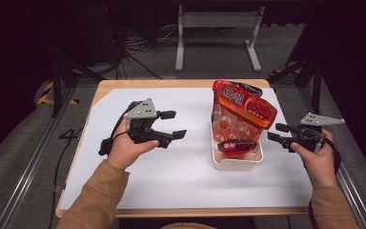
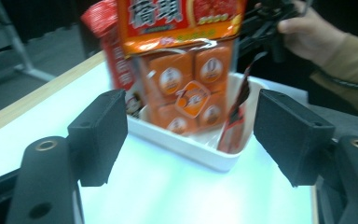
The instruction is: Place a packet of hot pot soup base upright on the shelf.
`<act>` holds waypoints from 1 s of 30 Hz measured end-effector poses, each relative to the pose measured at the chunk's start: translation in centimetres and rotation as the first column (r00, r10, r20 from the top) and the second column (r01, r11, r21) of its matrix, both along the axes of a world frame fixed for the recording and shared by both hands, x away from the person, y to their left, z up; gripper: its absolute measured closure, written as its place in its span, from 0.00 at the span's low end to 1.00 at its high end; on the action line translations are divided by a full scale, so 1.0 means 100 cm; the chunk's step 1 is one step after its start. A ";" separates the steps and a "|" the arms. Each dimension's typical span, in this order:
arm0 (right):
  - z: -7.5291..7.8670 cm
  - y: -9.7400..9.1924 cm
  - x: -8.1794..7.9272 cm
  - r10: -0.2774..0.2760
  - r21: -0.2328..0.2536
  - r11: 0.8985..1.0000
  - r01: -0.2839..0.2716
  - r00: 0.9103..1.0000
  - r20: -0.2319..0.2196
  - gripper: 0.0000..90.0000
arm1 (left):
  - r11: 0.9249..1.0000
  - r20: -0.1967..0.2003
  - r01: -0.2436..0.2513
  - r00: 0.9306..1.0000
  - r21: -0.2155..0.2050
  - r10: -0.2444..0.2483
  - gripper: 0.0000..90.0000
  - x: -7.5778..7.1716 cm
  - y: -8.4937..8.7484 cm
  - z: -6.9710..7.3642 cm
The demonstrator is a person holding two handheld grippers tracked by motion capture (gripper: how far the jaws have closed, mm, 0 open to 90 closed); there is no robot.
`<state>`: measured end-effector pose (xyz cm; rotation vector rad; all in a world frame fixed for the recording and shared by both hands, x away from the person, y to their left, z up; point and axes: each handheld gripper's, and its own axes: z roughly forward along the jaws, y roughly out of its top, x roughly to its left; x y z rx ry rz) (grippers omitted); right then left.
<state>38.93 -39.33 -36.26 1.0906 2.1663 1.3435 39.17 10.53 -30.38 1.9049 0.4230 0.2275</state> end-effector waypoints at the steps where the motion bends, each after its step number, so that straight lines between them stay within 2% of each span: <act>1: 0.000 0.000 0.000 0.001 -0.001 1.000 -0.001 1.000 0.001 0.45 | 1.000 0.017 -0.024 1.000 0.011 0.024 0.28 -0.001 0.006 -0.002; 3: -0.001 0.000 0.000 0.001 -0.003 1.000 -0.001 1.000 0.004 0.44 | 0.998 -0.002 -0.056 0.998 0.009 0.056 0.25 -0.004 0.017 -0.006; 9: -0.001 0.000 -0.002 -0.001 0.001 1.000 0.001 1.000 0.015 0.42 | 0.994 -0.008 -0.108 0.994 0.018 0.108 0.18 -0.009 0.036 -0.015; 12: -0.001 -0.001 -0.003 -0.002 0.006 1.000 0.002 1.000 0.028 0.42 | 0.991 -0.006 -0.128 0.992 0.025 0.128 0.14 -0.013 0.047 -0.027; 14: 0.000 -0.002 -0.004 -0.004 0.010 1.000 0.004 0.999 0.038 0.42 | 0.987 -0.008 -0.156 0.988 0.033 0.157 0.13 -0.016 0.056 -0.041; 18: -0.001 -0.002 -0.004 -0.007 0.017 1.000 0.006 0.999 0.051 0.42 | 0.978 -0.021 -0.210 0.977 0.013 0.210 0.12 -0.015 0.068 -0.058; 20: -0.002 -0.001 -0.004 -0.004 0.013 1.000 0.003 0.998 0.059 0.42 | 0.974 -0.033 -0.228 0.973 0.012 0.228 0.11 -0.015 0.071 -0.066; 24: -0.004 -0.001 -0.004 0.001 0.017 1.000 -0.002 0.997 0.074 0.42 | 0.972 -0.032 -0.232 0.972 0.021 0.233 0.11 -0.012 0.073 -0.078; 30: -0.011 0.000 -0.002 0.004 0.015 1.000 -0.006 0.997 0.081 0.40 | 0.966 -0.036 -0.259 0.965 0.019 0.260 0.11 -0.010 0.077 -0.094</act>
